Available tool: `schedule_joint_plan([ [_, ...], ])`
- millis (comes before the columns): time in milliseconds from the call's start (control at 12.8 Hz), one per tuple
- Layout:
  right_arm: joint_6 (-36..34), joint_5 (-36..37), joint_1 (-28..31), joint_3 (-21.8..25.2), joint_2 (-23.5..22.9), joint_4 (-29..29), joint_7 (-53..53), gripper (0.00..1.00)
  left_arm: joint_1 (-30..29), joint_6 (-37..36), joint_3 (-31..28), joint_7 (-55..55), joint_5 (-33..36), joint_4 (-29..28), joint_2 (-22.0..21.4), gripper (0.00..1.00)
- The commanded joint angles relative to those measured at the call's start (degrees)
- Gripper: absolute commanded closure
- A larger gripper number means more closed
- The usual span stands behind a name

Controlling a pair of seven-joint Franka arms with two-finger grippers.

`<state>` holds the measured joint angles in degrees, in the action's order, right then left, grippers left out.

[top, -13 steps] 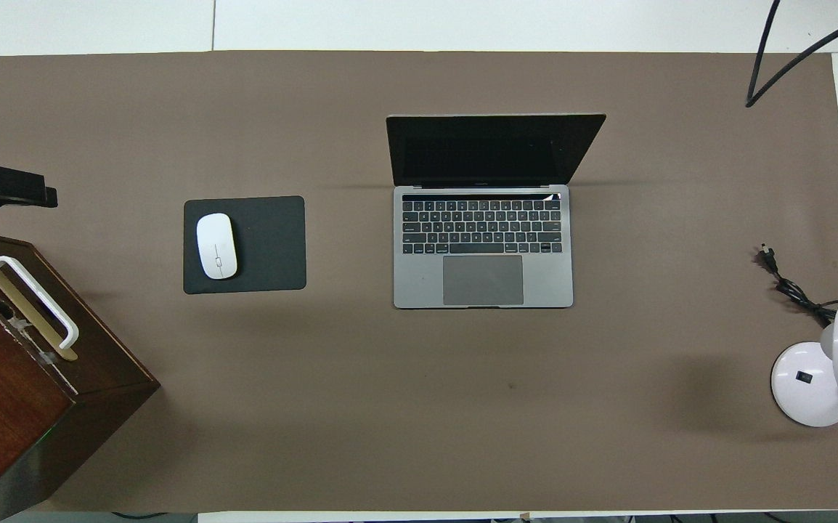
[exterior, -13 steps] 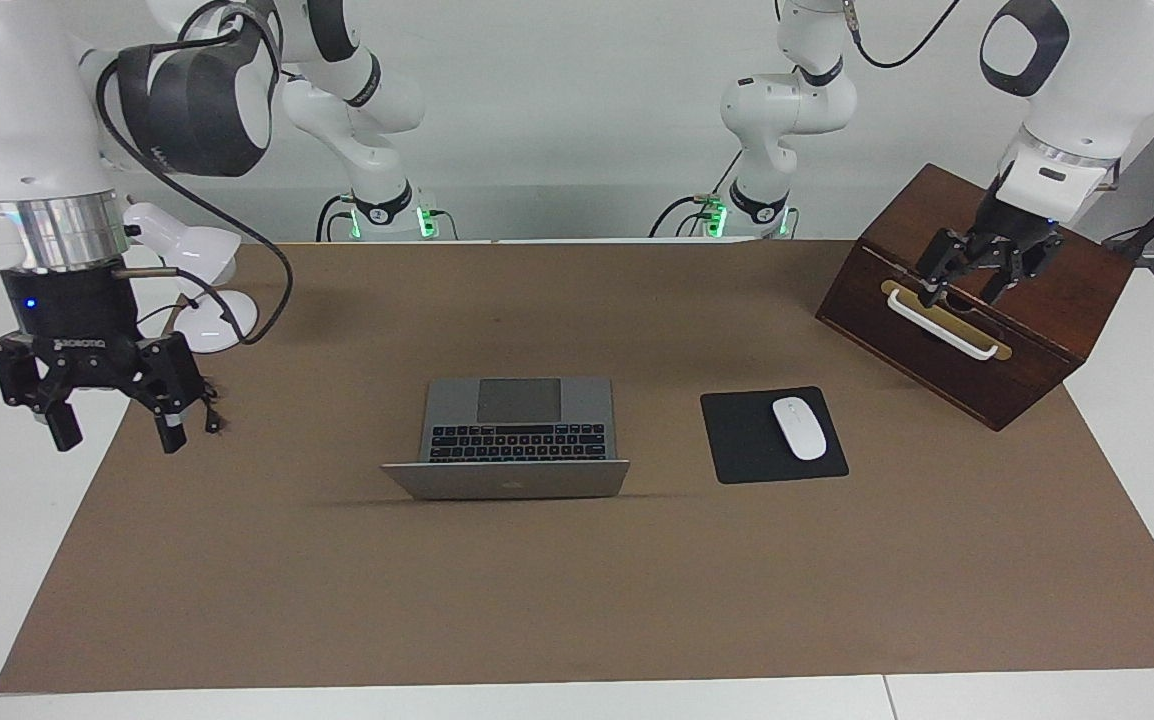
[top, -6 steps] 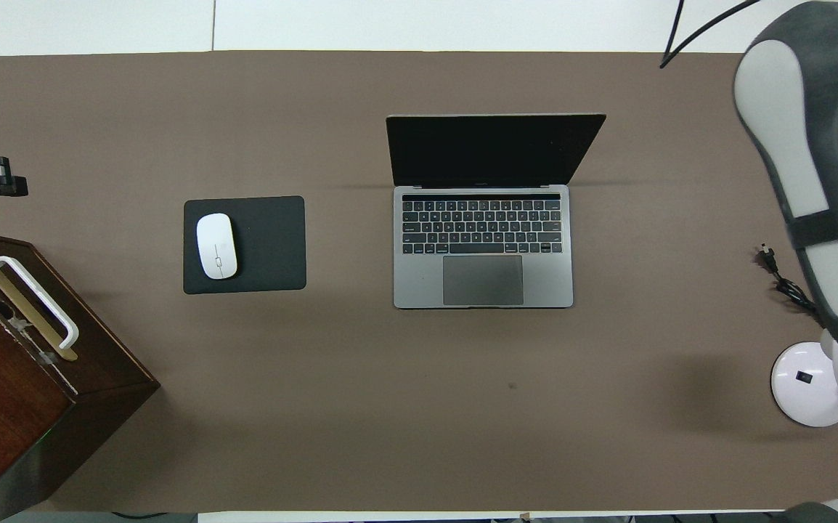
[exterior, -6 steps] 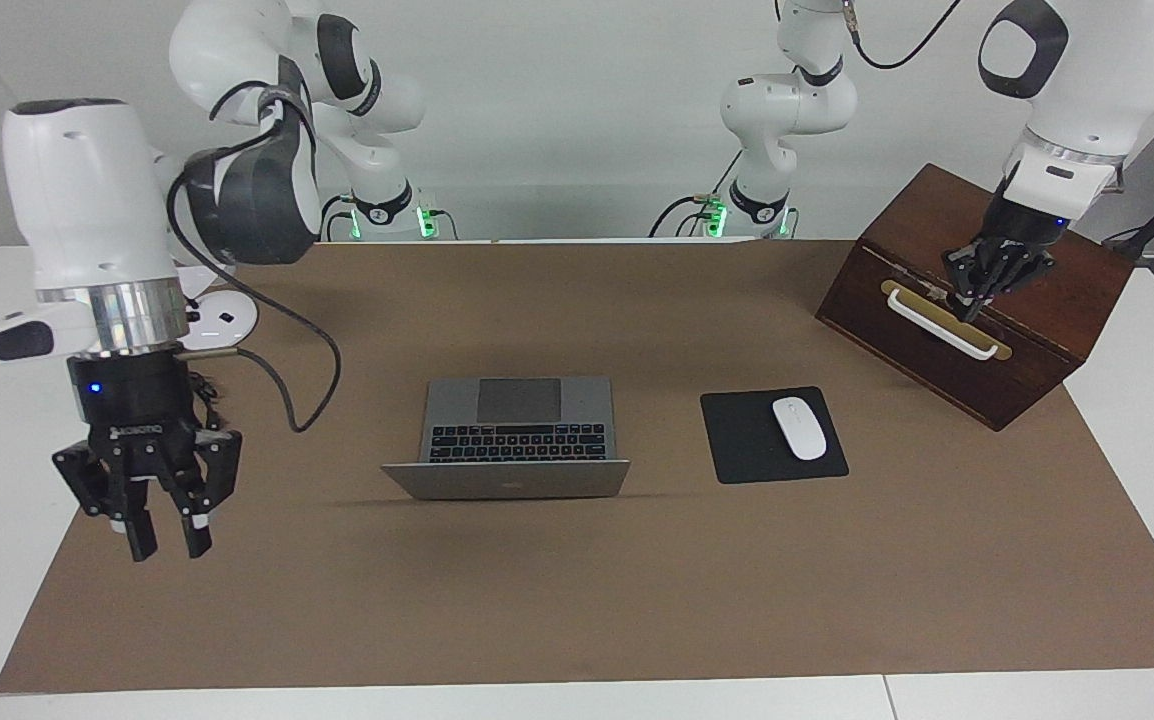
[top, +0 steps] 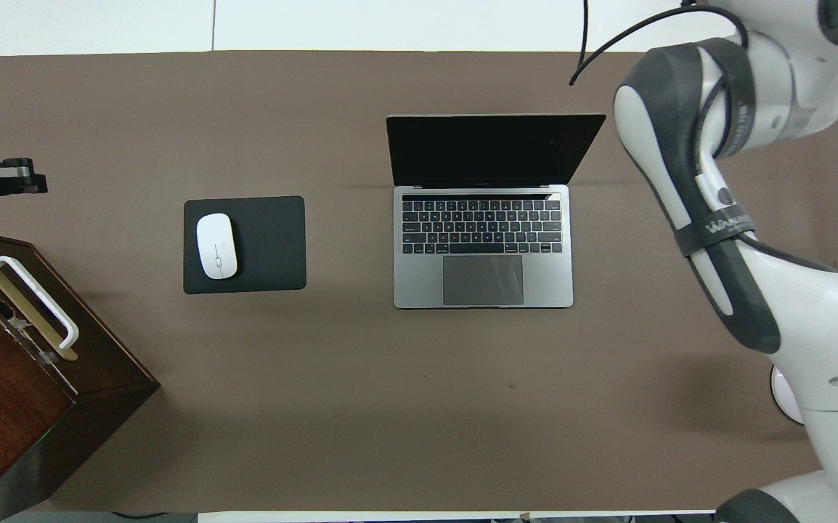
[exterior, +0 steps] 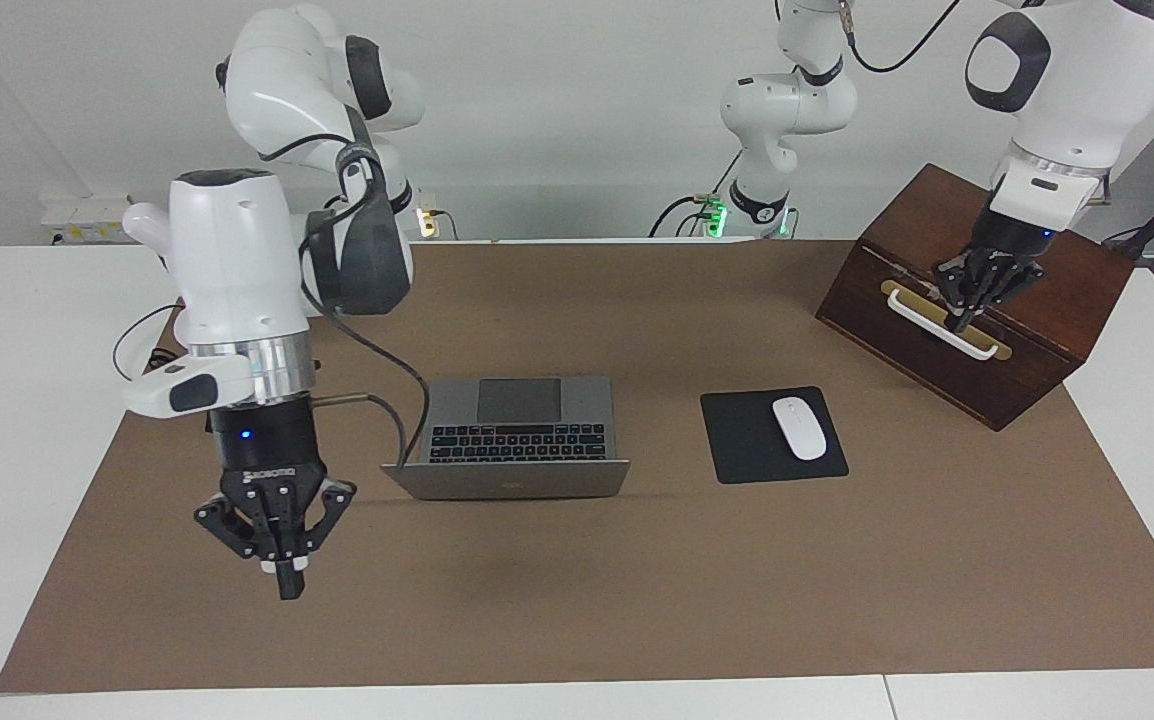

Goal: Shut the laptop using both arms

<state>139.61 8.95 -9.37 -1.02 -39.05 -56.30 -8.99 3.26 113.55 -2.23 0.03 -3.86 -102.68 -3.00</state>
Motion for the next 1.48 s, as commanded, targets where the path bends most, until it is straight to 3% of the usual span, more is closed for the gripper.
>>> schedule_joint_plan([
  [0,-1.2,2.7,-6.4,4.1,-2.8,2.2,-7.1,1.00,4.2,9.5,-0.1,-0.6,0.5,-10.8,-5.4,1.00],
  [78,-1.4,2.9,-9.6,7.2,-4.5,3.8,-10.0,1.00,6.2,13.0,-0.1,-0.8,0.4,-13.5,-6.5,1.00],
  [467,-9.1,3.0,-19.5,14.4,-6.8,7.1,-21.8,1.00,14.7,28.4,-0.1,-1.9,0.1,-25.8,-10.3,1.00],
  [778,-11.4,2.7,-19.9,13.9,-6.8,7.0,-25.3,1.00,21.7,39.7,-0.1,-2.0,0.1,-31.3,-9.6,1.00],
  [1012,-12.5,2.3,-19.8,12.7,-6.7,6.7,-26.8,1.00,26.8,51.7,-0.1,-2.7,0.1,-35.3,-5.7,1.00],
  [1167,-13.0,1.9,-19.5,11.0,-6.7,6.3,-26.7,1.00,29.0,56.1,-0.1,-2.9,0.1,-35.4,-2.6,1.00],
  [1401,-18.2,-3.8,-18.3,8.6,-6.3,6.2,-26.4,1.00,31.7,63.2,-0.1,-2.9,0.1,-35.3,2.2,1.00],
])
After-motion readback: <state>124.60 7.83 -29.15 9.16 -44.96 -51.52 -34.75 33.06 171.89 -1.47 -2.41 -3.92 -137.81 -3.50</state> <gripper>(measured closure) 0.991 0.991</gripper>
